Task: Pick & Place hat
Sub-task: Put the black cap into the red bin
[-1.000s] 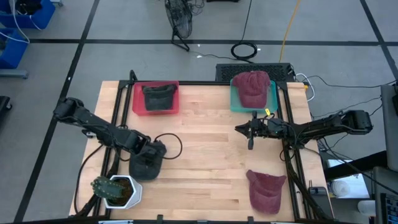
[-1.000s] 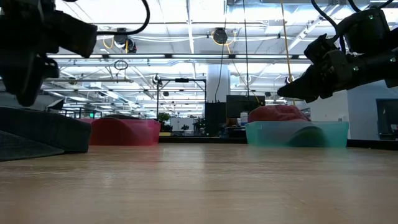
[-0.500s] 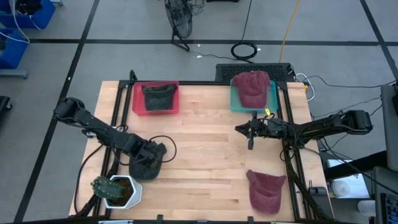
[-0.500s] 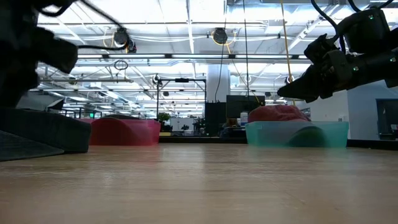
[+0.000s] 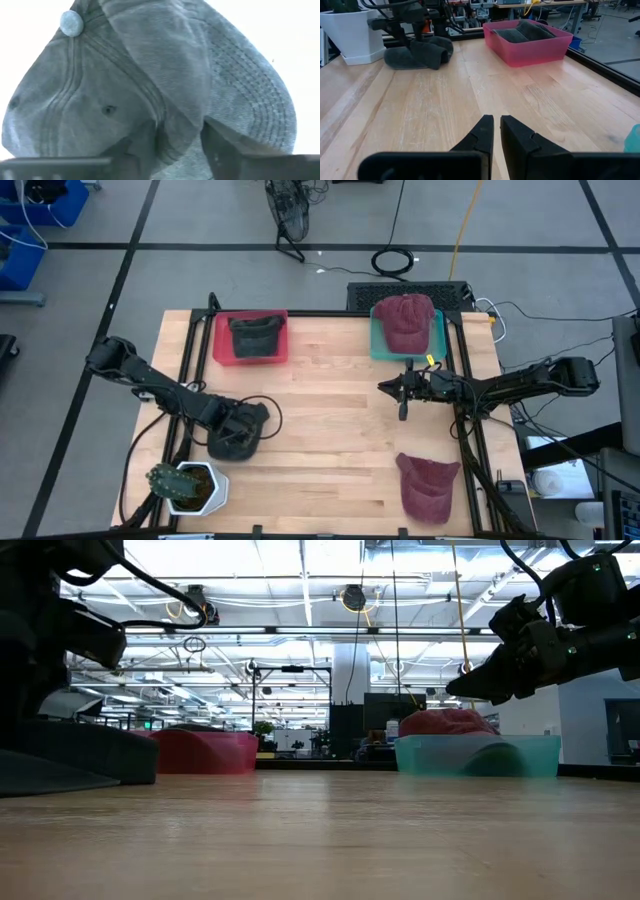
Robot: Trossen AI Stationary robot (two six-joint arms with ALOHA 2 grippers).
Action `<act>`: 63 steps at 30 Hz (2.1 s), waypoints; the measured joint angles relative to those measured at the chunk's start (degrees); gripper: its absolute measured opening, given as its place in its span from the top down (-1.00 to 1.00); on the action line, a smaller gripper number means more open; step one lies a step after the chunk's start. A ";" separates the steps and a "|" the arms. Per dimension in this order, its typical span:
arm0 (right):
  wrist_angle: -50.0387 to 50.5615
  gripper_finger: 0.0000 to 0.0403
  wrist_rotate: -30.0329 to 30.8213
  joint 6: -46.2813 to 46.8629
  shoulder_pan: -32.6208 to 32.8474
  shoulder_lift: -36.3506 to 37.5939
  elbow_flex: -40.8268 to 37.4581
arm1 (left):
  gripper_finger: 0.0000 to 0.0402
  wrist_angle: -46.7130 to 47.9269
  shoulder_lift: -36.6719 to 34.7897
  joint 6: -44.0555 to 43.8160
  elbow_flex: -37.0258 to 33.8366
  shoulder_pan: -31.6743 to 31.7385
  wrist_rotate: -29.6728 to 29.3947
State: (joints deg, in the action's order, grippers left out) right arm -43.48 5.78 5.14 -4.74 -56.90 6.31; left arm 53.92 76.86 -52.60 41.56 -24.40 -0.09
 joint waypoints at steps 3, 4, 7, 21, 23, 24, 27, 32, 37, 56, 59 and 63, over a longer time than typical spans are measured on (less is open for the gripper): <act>0.00 0.89 0.02 0.00 -0.01 0.00 0.00 | 0.52 -0.06 0.00 0.20 0.00 0.00 0.41; 0.00 0.89 0.02 -0.01 -0.01 0.00 0.00 | 0.61 -0.02 0.00 0.72 0.04 0.00 0.71; 0.00 0.89 0.05 -0.01 -0.01 -0.02 0.00 | 0.89 0.70 0.00 3.18 1.07 0.00 2.42; -0.04 0.89 0.09 0.10 -0.01 0.00 0.00 | 0.94 23.92 -0.02 12.86 16.50 2.46 -22.39; -0.04 0.89 0.09 0.16 -0.01 -0.01 0.00 | 0.89 25.78 -0.04 16.09 17.53 4.17 -28.11; -0.04 0.89 0.09 0.16 -0.01 0.00 -0.01 | 0.87 26.33 -0.04 18.33 17.79 5.29 -30.51; -0.02 0.89 0.09 0.16 -0.01 0.00 0.00 | 0.84 26.49 -0.04 25.53 18.06 9.53 -35.23; -0.02 0.89 0.10 0.03 -0.01 0.00 0.00 | 0.94 25.79 -0.04 34.81 18.07 18.55 -41.41; -0.02 0.89 0.09 0.01 -0.01 0.00 -0.02 | 0.90 20.24 -0.04 42.90 18.08 27.02 -47.83; 0.22 0.89 0.09 -0.47 -0.01 -0.01 -0.02 | 0.76 0.81 -0.02 63.10 16.84 46.13 -34.43; 0.24 0.89 0.10 -0.75 -0.01 -0.01 -0.02 | 0.75 -1.40 -0.04 63.14 15.94 46.73 -34.45; 0.22 0.89 0.11 -0.86 -0.01 0.00 -0.02 | 0.75 -5.75 -0.04 64.61 14.89 46.45 -34.41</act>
State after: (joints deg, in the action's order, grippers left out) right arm -43.26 5.89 4.27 -4.76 -56.90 6.28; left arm 48.17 76.82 12.01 56.45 22.04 -34.50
